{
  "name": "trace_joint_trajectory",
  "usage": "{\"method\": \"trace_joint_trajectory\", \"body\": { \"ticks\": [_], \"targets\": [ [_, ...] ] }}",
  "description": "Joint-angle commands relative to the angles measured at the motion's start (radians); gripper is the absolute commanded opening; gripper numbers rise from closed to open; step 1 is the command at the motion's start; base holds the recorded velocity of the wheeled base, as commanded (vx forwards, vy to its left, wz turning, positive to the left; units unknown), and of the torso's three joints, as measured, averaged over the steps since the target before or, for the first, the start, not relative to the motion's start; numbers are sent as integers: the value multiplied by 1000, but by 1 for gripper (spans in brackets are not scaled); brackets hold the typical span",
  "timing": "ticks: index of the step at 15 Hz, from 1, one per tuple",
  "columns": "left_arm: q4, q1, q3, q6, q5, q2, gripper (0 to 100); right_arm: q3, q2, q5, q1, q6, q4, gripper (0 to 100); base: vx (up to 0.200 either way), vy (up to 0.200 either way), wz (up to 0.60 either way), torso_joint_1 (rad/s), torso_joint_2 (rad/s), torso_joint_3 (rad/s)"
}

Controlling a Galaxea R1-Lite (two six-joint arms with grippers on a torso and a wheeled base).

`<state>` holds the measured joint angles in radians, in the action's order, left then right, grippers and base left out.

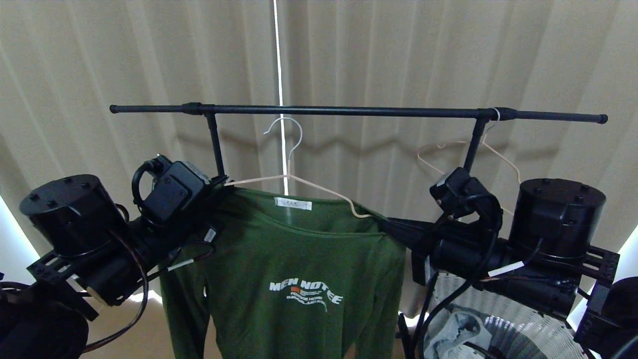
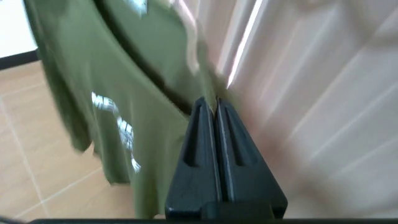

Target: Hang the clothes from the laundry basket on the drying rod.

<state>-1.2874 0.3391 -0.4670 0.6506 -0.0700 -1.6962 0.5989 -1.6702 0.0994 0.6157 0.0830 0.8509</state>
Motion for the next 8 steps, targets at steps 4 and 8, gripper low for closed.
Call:
{"method": "trace_joint_trajectory", "body": {
  "ticks": [4,8],
  "targets": [
    [-12,15,5,-3,-2,-16,0,-4,12,5,12,11,-16,100,0,0,0,0,0,0],
    [-90,17,39,-46,-4,-33,0,7,21,3,16,50,-23,100,0,0,0,0,0,0]
  ]
}}
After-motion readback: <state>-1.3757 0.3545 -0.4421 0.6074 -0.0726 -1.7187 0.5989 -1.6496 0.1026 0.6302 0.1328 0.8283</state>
